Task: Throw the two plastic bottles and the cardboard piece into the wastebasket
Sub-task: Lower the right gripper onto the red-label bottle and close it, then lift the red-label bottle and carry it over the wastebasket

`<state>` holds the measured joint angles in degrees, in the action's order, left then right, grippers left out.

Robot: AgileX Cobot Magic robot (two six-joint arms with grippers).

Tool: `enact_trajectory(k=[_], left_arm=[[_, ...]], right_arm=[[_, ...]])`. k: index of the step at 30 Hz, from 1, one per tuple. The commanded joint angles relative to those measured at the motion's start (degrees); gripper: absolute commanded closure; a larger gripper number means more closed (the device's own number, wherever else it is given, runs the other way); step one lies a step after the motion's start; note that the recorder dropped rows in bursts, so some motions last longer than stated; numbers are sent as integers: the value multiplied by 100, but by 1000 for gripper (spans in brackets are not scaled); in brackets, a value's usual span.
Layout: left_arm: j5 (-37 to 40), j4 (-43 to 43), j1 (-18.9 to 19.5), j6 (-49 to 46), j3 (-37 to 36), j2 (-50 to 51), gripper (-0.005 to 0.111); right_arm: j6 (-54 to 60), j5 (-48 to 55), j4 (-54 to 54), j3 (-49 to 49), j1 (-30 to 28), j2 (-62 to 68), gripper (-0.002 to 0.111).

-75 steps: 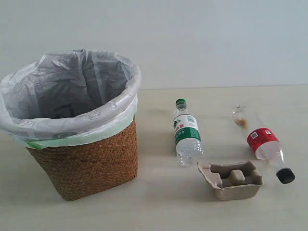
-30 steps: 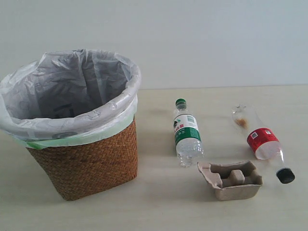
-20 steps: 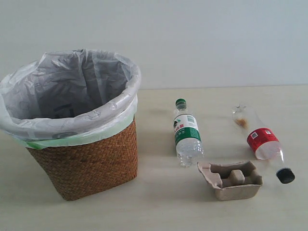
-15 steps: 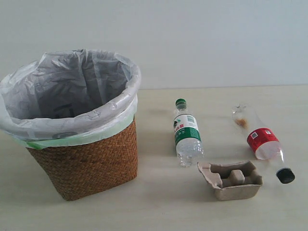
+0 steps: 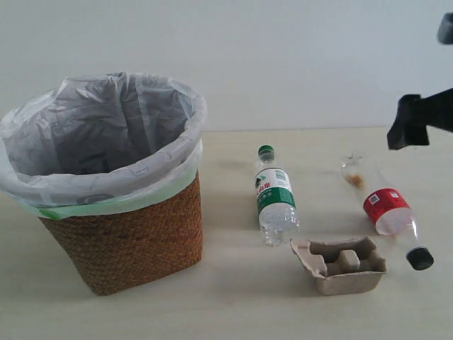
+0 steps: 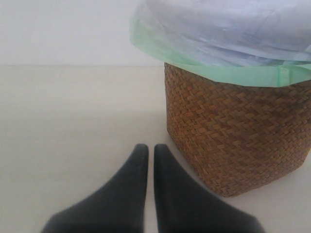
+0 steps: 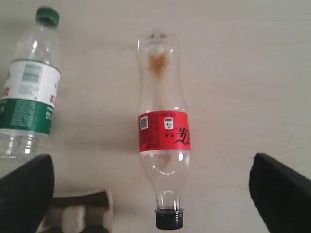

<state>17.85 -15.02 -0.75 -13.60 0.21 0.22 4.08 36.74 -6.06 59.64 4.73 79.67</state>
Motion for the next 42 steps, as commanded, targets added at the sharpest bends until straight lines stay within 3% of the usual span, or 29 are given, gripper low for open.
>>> enact_trajectory(k=[1,12,29,32,37,38,42], left_arm=[[-28,-15,-49,-14,-21,-22,103],[-28,-15,-49,-14,-21,-22,103],[-28,-15,-49,-14,-21,-22,103],[-28,-15,-49,-14,-21,-22,103],[-28,-15,-49,-14,-21,-22,103],[-28,-15,-49,-14,-21,-22,103],[-28,-15,-49,-14,-21,-22,103]], right_arm=[[403,93,-108,252,-18,938,5],[527,-184,-98,830,-18,2483,4],[555,-1312,81,844,-18,3417,7],[544,-1312,79,844,-18,3417,30],[571,-1312,68,844,-18,3421,102],[552,-1290,68,844,-18,3421,108],[552,-1211,68,844,-18,3346,107]])
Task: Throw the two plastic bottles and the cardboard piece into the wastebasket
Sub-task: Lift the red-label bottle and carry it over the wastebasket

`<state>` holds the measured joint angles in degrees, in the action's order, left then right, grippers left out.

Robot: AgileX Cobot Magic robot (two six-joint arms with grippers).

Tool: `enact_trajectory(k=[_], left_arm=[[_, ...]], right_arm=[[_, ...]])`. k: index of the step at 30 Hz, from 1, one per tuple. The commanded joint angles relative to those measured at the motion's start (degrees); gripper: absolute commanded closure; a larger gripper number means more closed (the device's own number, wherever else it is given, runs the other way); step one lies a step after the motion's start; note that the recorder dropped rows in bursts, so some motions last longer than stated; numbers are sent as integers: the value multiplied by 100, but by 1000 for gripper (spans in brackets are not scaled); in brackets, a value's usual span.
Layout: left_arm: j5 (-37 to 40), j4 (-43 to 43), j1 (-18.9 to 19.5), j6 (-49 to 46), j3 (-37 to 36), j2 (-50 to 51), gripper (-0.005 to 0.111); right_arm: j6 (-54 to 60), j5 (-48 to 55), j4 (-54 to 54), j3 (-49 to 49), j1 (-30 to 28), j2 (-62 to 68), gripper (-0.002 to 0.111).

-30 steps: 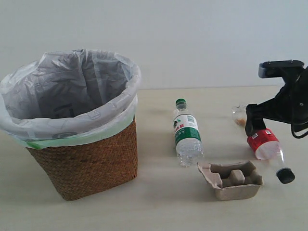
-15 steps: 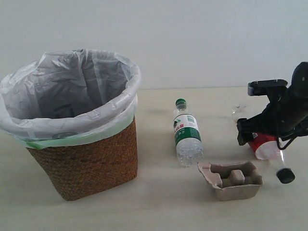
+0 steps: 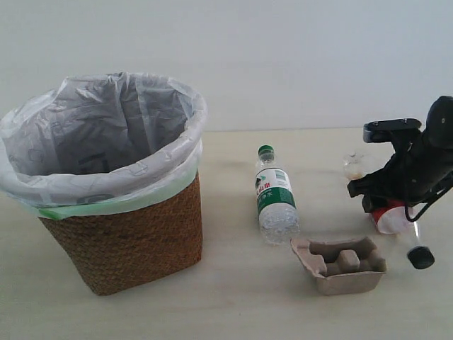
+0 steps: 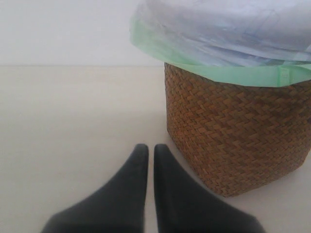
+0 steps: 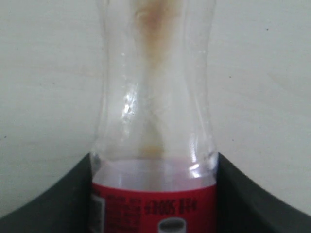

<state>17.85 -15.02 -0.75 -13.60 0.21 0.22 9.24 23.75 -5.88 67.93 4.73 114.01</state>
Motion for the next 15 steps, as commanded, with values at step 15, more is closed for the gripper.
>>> enact_trajectory(k=[15], left_arm=[[-28,-15,-49,-14,-21,-22,103]], right_arm=[[-441,488,550,261,333,-1929,108]])
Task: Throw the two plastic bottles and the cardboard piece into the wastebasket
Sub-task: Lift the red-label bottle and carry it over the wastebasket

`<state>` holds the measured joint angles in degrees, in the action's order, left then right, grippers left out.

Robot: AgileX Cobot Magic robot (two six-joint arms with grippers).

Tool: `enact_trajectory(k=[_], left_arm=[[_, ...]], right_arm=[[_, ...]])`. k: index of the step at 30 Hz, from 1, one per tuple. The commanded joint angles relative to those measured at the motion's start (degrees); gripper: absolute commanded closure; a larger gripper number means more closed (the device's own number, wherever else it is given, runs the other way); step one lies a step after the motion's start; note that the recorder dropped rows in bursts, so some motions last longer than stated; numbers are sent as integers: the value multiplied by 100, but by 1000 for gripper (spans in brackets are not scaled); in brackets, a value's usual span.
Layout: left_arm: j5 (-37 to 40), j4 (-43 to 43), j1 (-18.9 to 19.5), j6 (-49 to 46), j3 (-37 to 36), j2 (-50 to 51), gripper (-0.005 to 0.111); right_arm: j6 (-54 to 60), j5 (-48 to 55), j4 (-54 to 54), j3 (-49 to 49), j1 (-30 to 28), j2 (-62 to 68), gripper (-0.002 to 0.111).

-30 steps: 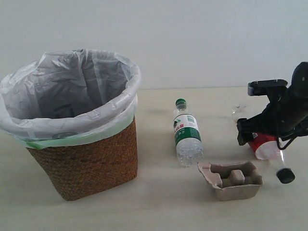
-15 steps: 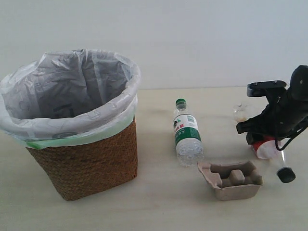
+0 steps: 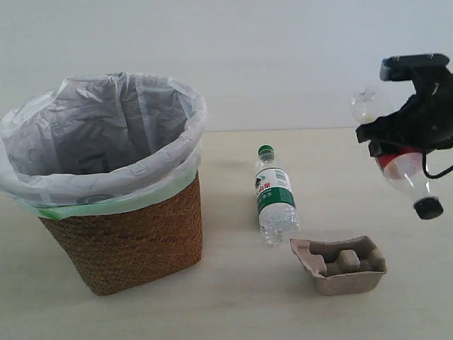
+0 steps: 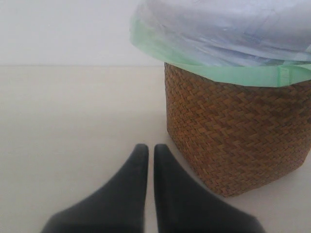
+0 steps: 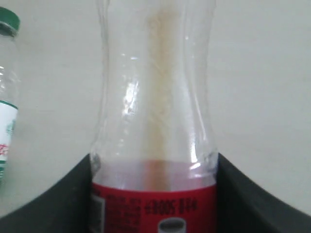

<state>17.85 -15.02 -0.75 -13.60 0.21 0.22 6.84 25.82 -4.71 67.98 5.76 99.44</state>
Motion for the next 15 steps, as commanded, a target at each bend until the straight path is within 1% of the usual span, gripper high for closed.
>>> enact_trajectory(k=[1,2,3,5,7,10,15], left_arm=[[-28,-15,-49,-14,-21,-22,103],[-28,-15,-49,-14,-21,-22,103],[-28,-15,-49,-14,-21,-22,103],[-28,-15,-49,-14,-21,-22,103],[-28,-15,-49,-14,-21,-22,103],[-28,-15,-49,-14,-21,-22,103],[-28,-15,-49,-14,-21,-22,103]], right_arm=[[-617,631,904,519,368,-609,108],[-1149,1135,1520,877,560,-689,108],[-1314,1355,1816,1030,641,-700,108],[-1871,2263,2800,1572,944,-700,108],[-2233,2781,3353,1915,1158,-700,108],[-2306,2927,3317,2120,1290,-700,108],[-2384,2495,2736,2132,1779,-681,108]])
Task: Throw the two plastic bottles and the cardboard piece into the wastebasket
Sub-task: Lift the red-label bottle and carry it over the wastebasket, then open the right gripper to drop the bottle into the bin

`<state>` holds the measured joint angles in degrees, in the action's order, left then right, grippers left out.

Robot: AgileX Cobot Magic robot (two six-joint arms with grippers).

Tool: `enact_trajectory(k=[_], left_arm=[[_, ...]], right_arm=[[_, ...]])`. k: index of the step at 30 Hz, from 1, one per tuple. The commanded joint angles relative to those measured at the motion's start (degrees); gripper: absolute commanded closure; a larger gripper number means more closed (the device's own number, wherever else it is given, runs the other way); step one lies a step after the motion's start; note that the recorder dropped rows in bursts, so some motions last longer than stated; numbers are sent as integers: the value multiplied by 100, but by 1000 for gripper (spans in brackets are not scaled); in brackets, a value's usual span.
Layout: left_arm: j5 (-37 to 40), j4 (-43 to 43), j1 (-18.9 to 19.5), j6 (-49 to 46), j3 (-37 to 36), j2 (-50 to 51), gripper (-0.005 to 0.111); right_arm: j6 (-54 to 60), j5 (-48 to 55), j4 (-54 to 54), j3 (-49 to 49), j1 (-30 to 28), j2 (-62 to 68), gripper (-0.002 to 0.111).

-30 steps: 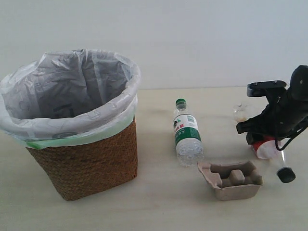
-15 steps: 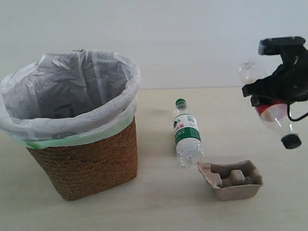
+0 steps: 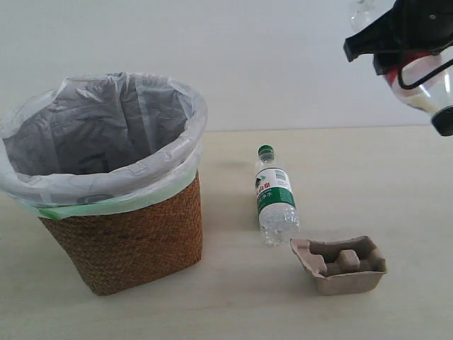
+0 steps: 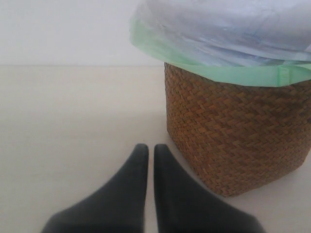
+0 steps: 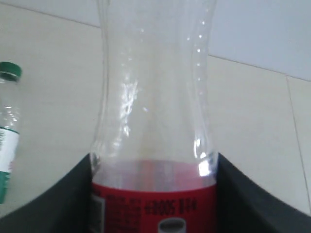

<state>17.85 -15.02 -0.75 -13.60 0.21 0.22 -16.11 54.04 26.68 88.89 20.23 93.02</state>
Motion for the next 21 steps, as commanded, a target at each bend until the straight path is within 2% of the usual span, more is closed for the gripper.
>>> enact_trajectory(k=[1,3,5,7,8,9,11,13,19,20,21], left_arm=[[-28,-15,-49,-14,-21,-22,103],[-28,-15,-49,-14,-21,-22,103],[-28,-15,-49,-14,-21,-22,103],[-28,-15,-49,-14,-21,-22,103],[-28,-15,-49,-14,-21,-22,103],[-28,-15,-49,-14,-21,-22,103],[-28,-15,-49,-14,-21,-22,103],[-28,-15,-49,-14,-21,-22,103],[-28,-15,-49,-14,-21,-22,103],[-28,-15,-49,-14,-21,-22,103],[-28,-15,-49,-14,-21,-22,103]], right_arm=[[-183,-514,-696,41,521,-39,108],[123,-1027,-1603,212,971,-39,105],[1011,-1578,-3257,691,1454,-39,71],[1203,-1732,-3827,972,1720,-39,39],[1203,-1902,-3960,1156,1915,-39,16],[1172,-1914,-3908,1194,1943,-24,14],[875,-1716,-3753,1245,1957,47,24],[728,-1565,-3585,1245,1957,110,29],[501,-1219,-3312,1245,1957,371,29],[416,-1049,-3019,1245,1957,371,29],[-133,-797,-2435,1245,1947,360,29]])
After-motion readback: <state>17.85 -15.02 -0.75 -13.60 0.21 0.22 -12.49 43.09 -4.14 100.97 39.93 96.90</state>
